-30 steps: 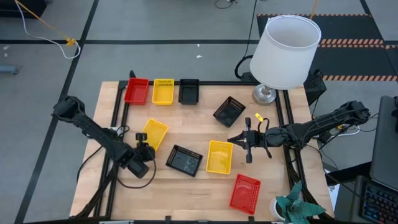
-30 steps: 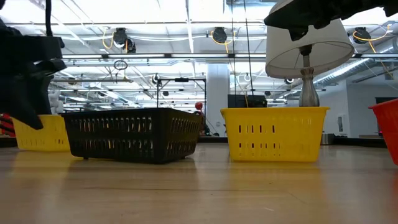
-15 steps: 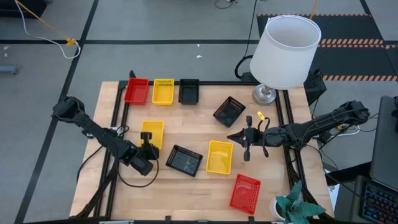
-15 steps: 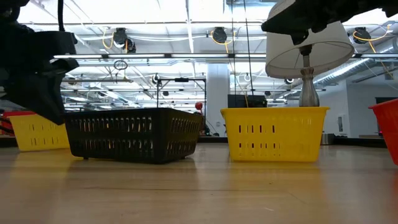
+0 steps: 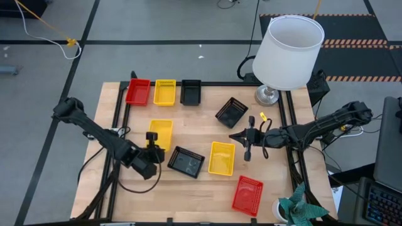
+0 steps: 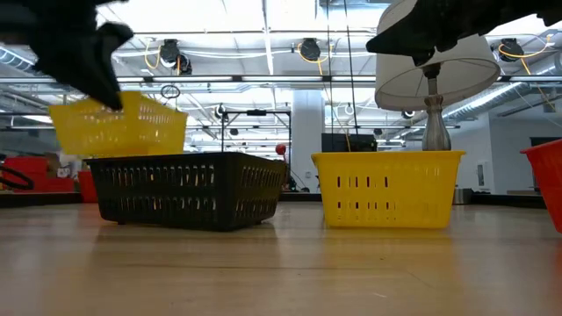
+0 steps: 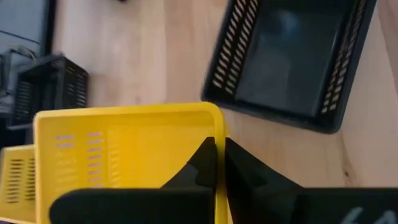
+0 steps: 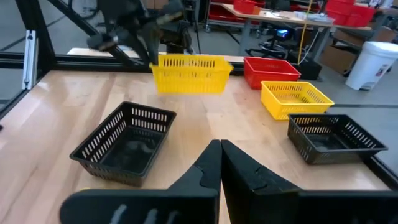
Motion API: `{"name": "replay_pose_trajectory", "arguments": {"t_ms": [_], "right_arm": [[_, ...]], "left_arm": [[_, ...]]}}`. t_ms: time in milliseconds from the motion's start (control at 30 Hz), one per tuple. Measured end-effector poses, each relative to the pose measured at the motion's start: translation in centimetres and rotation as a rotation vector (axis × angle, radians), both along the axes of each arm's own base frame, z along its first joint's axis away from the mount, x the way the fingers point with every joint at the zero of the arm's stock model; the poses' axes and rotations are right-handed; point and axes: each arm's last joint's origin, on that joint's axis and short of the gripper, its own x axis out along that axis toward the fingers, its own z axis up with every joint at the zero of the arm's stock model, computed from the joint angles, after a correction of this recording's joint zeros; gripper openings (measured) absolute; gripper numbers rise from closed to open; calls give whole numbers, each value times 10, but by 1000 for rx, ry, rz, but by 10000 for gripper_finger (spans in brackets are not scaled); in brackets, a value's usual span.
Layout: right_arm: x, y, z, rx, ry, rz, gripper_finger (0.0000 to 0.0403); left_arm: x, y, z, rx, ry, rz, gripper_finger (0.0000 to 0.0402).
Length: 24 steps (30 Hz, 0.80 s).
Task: Stack baskets by color
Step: Stack the bottom left yellow bin on top of the top yellow bin
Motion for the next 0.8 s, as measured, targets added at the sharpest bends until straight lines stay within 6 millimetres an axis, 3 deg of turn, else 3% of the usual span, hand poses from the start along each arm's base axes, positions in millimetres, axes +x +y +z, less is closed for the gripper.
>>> {"name": "replay_pose_trajectory", "arguments": {"t_ms": [367,800], "right_arm": [[0,0,0,-24,4,7,0],[0,0,0,-30,6,10,0]], "left_arm": [[9,4,67,27,-25,9,14],[19,29,102,41,16,-11,9]]}}
